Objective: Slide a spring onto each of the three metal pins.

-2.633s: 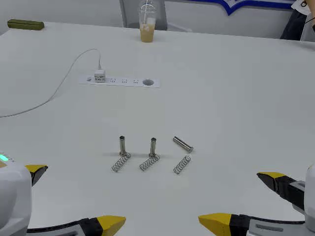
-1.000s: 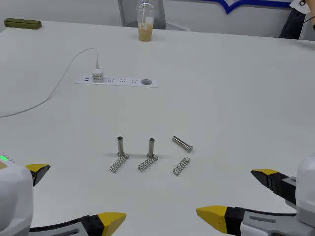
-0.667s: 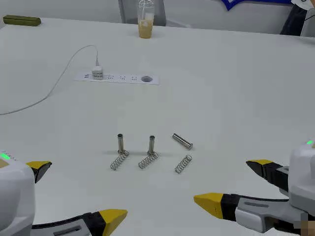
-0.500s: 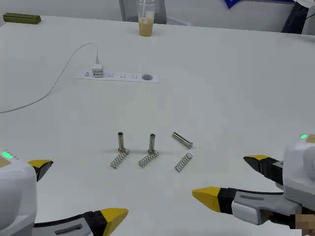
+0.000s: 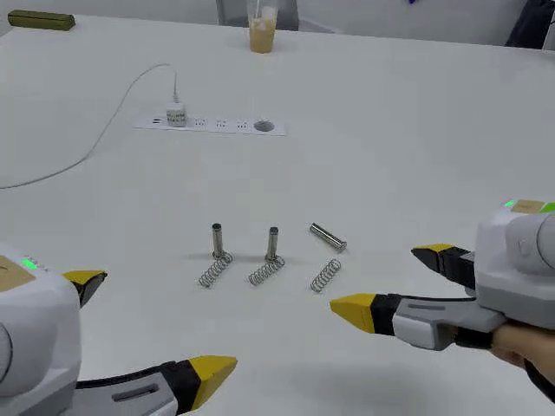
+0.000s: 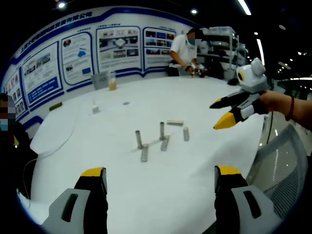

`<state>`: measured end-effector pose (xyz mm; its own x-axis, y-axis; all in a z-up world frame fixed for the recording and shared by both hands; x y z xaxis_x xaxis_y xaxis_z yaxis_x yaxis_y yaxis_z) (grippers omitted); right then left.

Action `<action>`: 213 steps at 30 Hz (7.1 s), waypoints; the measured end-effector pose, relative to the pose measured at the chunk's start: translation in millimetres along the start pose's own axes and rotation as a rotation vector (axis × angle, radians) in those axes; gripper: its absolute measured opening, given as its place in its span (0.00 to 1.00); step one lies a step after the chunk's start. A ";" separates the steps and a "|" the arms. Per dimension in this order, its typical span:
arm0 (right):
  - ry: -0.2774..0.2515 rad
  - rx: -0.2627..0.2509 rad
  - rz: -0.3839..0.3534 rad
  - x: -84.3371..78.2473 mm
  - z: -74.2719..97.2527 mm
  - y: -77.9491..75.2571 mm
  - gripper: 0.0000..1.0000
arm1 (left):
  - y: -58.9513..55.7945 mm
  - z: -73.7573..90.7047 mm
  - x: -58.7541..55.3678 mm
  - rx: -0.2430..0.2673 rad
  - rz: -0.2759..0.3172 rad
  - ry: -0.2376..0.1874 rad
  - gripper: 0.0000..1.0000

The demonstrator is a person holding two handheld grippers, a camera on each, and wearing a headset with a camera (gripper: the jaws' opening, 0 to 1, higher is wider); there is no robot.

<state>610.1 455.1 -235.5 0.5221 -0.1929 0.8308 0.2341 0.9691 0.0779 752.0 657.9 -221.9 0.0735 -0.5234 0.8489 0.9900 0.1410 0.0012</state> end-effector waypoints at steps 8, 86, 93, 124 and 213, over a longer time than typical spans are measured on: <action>-0.004 0.006 0.014 8.7 -12.5 -8.9 0.77 | -2.3 -3.9 1.3 -0.006 -0.006 -0.007 0.92; 0.116 0.007 -0.020 11.7 -152.6 -56.4 0.10 | -1.2 -22.2 -9.7 -0.053 0.031 -0.005 0.85; 0.122 -0.003 -0.035 15.6 -147.1 -56.4 0.09 | -2.7 -22.5 -7.7 -0.055 0.026 -0.009 0.85; 0.107 0.036 0.060 32.6 -98.6 -37.4 0.08 | -5.3 -14.9 0.6 -0.047 -0.013 -0.046 0.85; -0.125 0.211 0.012 13.5 -27.0 11.0 0.68 | 43.1 -110.9 -21.1 -0.075 -0.067 0.094 0.35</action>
<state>641.9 458.9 -238.3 0.4151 -0.1737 0.8930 0.0456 0.9843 0.1703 806.5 581.9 -298.4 0.0148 -0.6064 0.7950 0.9990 0.0420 0.0134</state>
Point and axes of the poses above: the centre of the closed fingertips' face, and the gripper's own axes: z roughly backward along the fingers, y roughly to its left, x roughly out of its top, the point moved 5 cm from there along z, roughly backward along the fingers
